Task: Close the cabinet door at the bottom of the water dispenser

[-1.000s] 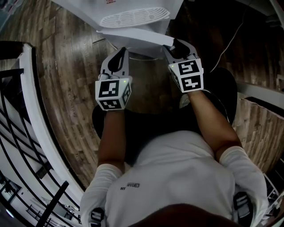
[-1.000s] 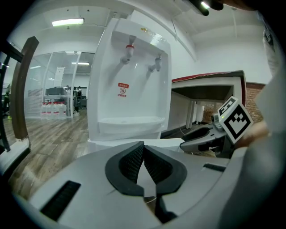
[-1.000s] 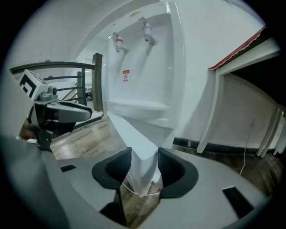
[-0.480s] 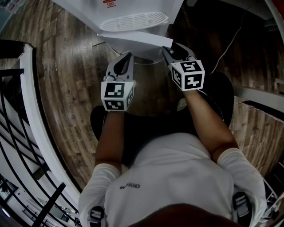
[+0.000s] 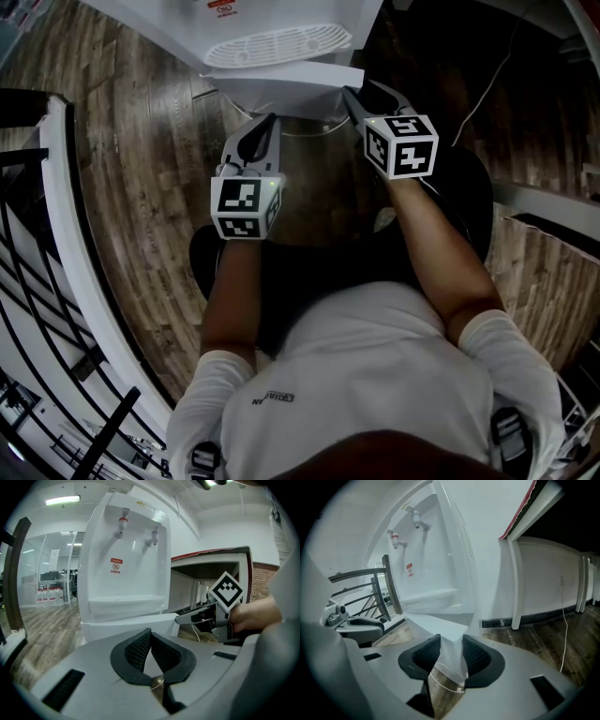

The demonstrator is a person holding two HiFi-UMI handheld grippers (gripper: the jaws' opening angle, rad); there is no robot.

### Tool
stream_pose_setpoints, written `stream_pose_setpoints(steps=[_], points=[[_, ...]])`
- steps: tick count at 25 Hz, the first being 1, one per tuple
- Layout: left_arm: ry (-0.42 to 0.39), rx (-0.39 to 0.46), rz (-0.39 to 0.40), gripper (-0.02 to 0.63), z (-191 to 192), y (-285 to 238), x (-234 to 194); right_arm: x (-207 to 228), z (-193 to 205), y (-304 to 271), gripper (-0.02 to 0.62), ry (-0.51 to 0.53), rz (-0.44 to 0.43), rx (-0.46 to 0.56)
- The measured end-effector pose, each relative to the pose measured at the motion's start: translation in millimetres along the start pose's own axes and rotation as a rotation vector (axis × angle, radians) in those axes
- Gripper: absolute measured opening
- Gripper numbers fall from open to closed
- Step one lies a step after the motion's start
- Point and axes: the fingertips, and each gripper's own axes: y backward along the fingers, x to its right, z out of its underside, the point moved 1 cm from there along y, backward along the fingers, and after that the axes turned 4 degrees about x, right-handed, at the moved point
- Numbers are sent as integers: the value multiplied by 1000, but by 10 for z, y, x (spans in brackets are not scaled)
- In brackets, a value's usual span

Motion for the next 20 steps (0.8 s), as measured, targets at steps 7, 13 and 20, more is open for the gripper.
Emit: stream_pose_setpoints(steps=[7,13,20], points=[[2,8,-6,-5,-44,-28,25,79,-41,-64,158,18,-17,26],[-4,11,-11,-5,-72,-39,59,154,-105,-166,155,42,-19,56],[-2,18,-30,-5,-89,-19,14,199,-130,-227,155,55,-42,45]])
